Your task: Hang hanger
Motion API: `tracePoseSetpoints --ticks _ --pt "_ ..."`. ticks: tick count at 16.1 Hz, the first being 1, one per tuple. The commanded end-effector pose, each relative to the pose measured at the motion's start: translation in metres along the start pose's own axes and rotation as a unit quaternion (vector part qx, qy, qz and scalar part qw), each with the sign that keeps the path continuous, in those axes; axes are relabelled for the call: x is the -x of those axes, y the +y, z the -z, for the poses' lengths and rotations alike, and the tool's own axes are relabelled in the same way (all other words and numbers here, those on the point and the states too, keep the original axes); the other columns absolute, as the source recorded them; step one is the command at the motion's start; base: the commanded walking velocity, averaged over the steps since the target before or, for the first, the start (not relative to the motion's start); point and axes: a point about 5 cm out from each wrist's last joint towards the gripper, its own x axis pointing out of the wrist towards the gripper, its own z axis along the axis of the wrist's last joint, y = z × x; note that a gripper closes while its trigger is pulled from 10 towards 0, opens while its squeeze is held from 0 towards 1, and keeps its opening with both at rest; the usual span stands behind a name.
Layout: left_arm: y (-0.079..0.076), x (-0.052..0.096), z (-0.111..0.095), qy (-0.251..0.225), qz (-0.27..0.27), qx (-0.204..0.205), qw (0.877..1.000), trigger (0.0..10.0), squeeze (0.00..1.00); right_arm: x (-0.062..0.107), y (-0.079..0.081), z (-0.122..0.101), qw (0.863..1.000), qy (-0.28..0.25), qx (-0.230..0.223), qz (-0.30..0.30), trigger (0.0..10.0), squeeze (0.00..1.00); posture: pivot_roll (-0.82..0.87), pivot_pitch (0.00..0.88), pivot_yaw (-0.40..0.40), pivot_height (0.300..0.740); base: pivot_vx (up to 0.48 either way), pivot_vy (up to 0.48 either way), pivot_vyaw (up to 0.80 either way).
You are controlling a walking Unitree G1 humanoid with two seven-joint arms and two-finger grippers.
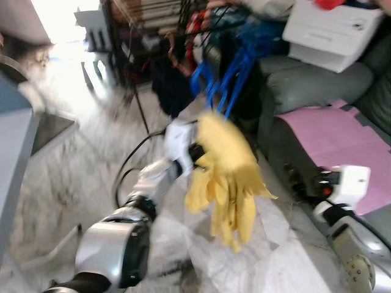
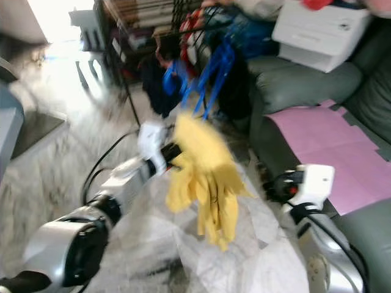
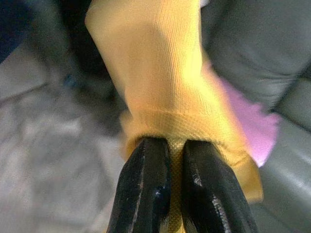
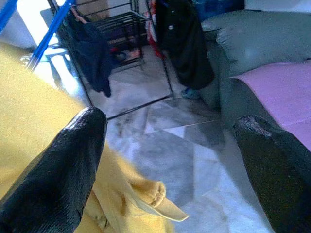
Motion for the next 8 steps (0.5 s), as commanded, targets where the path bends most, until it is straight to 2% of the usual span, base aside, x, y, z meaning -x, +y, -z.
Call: tracePoseSetpoints --ticks 1,3,4,6,7,8 --pt "-0.003 -0.009 -0.035 -0.054 0.001 -0.015 0.998 10.0 0.0 -0.003 0.003 -0.005 1.0 -0.018 0.0 0.003 10.0 0.0 -0.09 0.0 0.038 0.74 0.0 0.0 0.0" --pt "-0.005 -0.01 -0.037 -0.057 0.008 -0.017 0.998 10.0 0.0 -0.002 0.0 -0.005 1.0 -0.019 0.001 0.013 10.0 0.0 -0.09 0.0 0.042 0.74 0.0 0.0 0.0" --pt "-0.006 -0.009 -0.037 -0.056 0.021 -0.034 0.998 10.0 0.0 0.001 -0.007 -0.005 1.0 -0.013 0.006 0.027 10.0 0.0 -0.1 0.0 0.044 0.74 0.0 0.0 0.0" --pt "-0.013 -0.008 -0.044 -0.062 0.101 -0.048 0.992 10.0 0.0 0.004 -0.019 -0.005 0.999 -0.008 0.011 0.052 10.0 0.0 -0.1 0.0 0.042 0.74 0.0 0.0 0.0" --pt "-0.02 -0.007 -0.047 -0.058 0.162 -0.08 0.982 10.0 0.0 0.006 -0.025 -0.006 0.998 -0.009 0.01 0.066 10.0 0.0 -0.1 0.0 0.04 0.74 0.0 0.0 0.0" --pt "-0.023 -0.006 -0.048 -0.047 0.2 -0.101 0.973 10.0 0.0 0.006 -0.027 -0.008 0.997 -0.015 0.003 0.07 10.0 0.0 -0.09 0.0 0.04 0.74 0.0 0.0 0.0"
